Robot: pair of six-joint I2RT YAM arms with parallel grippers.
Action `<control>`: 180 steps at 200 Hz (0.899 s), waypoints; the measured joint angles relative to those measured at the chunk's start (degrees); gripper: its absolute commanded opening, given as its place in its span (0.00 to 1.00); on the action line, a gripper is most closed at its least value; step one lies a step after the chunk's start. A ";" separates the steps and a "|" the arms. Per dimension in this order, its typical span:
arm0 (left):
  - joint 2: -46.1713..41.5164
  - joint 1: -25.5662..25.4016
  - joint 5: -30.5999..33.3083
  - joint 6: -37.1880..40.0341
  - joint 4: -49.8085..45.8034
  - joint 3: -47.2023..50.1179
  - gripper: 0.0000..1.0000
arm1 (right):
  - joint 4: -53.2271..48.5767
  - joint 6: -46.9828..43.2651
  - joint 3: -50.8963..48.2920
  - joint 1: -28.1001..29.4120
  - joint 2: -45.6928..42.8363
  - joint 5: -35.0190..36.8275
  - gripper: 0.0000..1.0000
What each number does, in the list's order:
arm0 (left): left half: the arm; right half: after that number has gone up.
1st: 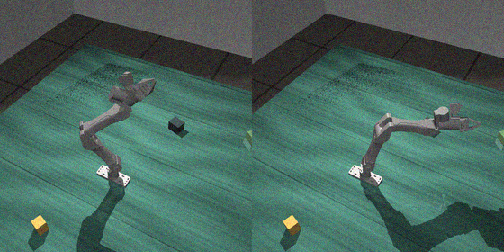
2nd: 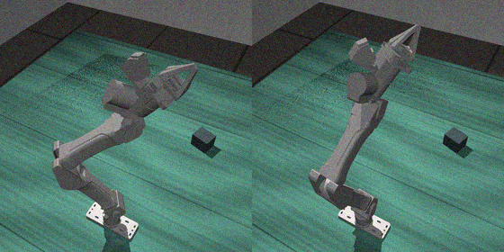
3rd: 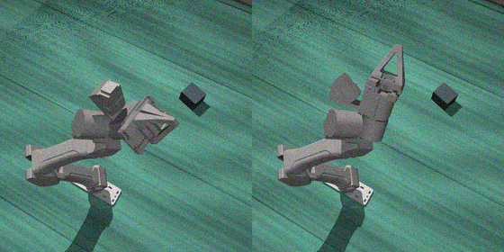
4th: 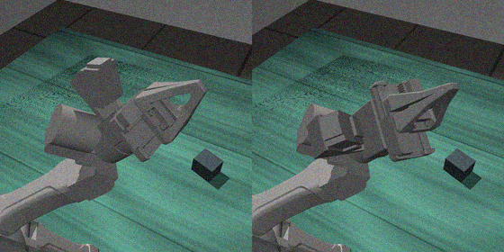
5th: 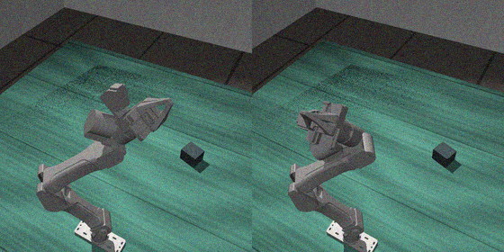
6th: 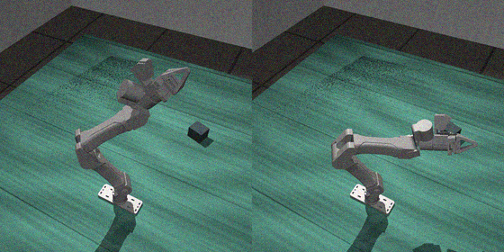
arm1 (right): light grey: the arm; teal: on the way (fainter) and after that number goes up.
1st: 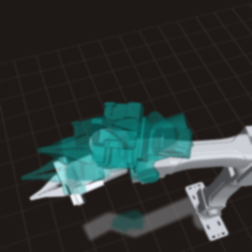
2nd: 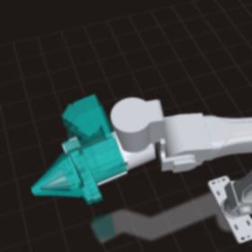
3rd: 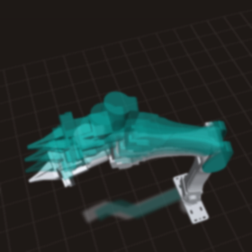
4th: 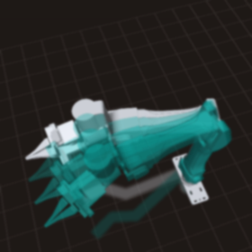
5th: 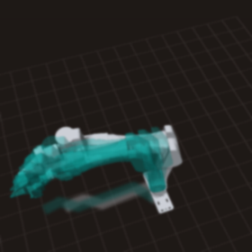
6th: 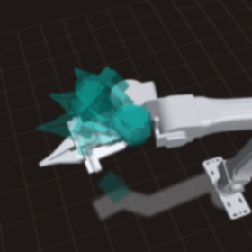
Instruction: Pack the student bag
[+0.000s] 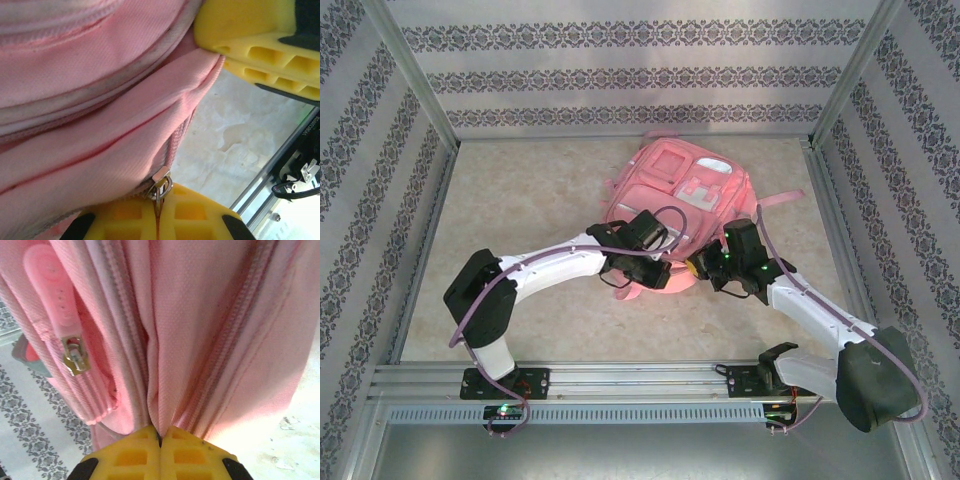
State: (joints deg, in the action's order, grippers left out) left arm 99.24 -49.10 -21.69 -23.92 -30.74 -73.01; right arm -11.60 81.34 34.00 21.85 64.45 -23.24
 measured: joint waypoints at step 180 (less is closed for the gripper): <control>-4.92 5.79 -1.01 2.45 0.15 6.64 0.00 | -12.76 -20.26 10.49 -3.28 9.35 -1.44 0.00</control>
State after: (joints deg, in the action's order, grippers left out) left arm 94.32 -43.31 -22.70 -21.47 -30.59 -66.37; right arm -24.36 61.08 44.49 18.57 73.80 -24.69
